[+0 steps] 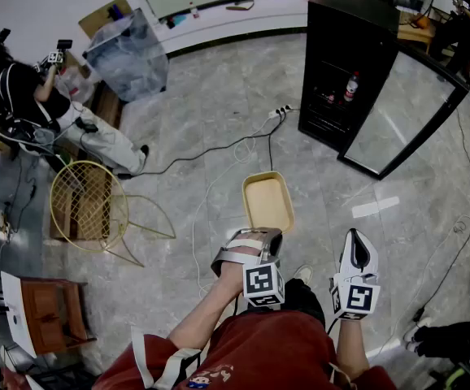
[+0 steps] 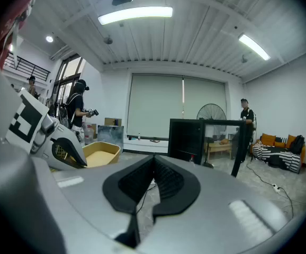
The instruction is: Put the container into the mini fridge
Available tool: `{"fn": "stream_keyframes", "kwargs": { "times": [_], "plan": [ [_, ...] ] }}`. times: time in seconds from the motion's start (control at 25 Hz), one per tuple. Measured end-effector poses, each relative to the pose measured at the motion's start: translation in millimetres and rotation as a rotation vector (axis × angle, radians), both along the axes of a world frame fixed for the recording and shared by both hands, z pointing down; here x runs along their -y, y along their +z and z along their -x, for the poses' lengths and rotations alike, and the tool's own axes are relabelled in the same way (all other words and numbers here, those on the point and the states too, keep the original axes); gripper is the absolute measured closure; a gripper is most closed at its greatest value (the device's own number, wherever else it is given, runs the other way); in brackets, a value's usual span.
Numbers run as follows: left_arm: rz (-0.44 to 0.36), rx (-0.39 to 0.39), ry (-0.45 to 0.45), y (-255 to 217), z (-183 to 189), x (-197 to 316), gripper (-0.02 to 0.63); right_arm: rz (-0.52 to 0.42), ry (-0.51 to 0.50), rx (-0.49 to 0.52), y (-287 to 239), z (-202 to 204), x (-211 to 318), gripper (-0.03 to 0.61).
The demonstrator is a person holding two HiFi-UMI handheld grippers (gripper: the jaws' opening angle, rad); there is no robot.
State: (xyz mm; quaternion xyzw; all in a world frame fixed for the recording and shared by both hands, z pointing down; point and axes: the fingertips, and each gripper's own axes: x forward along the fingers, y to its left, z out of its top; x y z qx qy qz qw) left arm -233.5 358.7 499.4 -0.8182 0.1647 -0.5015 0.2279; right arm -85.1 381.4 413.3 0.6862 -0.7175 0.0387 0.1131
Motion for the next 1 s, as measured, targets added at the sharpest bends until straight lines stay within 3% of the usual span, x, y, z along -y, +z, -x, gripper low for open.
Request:
{"fn": "stream_keyframes", "kwargs": {
  "times": [0.44, 0.8, 1.0],
  "plan": [
    [-0.036, -0.007, -0.021, -3.1, 92.0, -46.6, 0.571, -0.015, -0.079, -0.044, -5.8, 103.0, -40.4, 0.580],
    [-0.043, -0.007, -0.088, -3.6, 109.1, -54.3, 0.571, -0.046, -0.131, -0.005, -9.5, 119.0, -29.4, 0.580],
    [-0.046, -0.007, -0.113, -1.9, 91.5, -32.2, 0.571, -0.061, -0.159, -0.009, -10.3, 102.9, -1.3, 0.580]
  ]
}}
